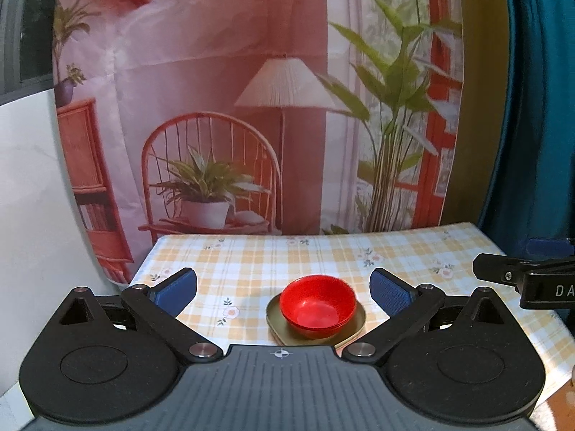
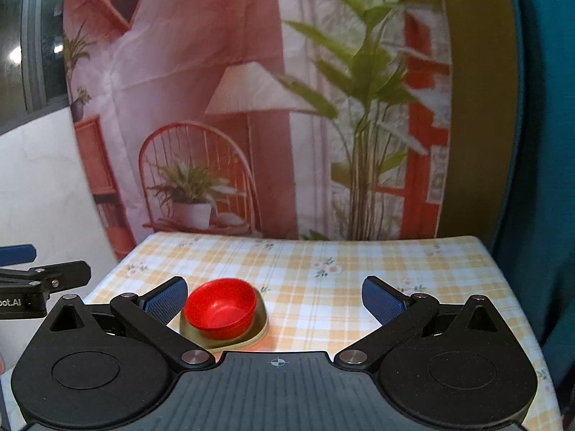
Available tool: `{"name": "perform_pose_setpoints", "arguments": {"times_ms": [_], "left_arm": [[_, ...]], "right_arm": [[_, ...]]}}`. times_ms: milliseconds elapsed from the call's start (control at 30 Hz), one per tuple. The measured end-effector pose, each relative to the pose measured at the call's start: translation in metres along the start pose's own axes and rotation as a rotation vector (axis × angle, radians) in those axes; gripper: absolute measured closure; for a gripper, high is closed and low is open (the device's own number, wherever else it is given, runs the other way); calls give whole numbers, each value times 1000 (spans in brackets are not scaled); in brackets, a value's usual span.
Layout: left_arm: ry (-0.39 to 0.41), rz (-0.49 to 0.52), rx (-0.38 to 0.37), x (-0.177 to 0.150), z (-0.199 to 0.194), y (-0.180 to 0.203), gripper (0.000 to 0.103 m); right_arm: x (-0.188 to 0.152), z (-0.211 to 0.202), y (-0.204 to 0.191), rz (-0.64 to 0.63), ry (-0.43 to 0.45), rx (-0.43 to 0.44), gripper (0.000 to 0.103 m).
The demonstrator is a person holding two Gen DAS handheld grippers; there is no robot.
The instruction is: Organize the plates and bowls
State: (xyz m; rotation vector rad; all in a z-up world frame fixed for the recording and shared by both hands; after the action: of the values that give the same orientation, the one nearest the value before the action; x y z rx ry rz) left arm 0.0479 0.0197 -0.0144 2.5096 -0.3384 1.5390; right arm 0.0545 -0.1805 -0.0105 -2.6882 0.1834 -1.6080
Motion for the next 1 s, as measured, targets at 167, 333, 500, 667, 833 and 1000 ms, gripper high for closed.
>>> {"name": "perform_pose_setpoints", "arguments": {"times_ms": [167,333,500,667,833,1000], "left_arm": [[33,8,9,3,-14,7,0],[59,36,52,7,-20,13,0],[75,16,56,8,-25,12,0],[76,19,66,8,-27,14,0],[77,24,74,7,-28,16,0],[76,22,81,6,-30,16,0]], "right_arm": [[4,-16,6,6,32,-6,0],[7,-24,8,2,50,-8,0],[8,-29,10,0,63,-10,0],[7,-33,12,3,69,-12,0],[6,-35,14,8,73,-14,0],[5,-35,14,5,66,-11,0]]}}
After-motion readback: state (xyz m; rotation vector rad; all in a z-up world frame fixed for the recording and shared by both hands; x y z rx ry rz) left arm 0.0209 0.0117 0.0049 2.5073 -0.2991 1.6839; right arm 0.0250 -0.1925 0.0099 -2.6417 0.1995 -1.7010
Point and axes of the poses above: each gripper's, at about its wrist camera, not at the fingertips, and z roughly the way its jaws point, y to its right, x to its top, the point moved 2 cm from there along z, roughly the way its jaws point, and after that the axes turned 11 degrees about -x, right-handed, at the moved point
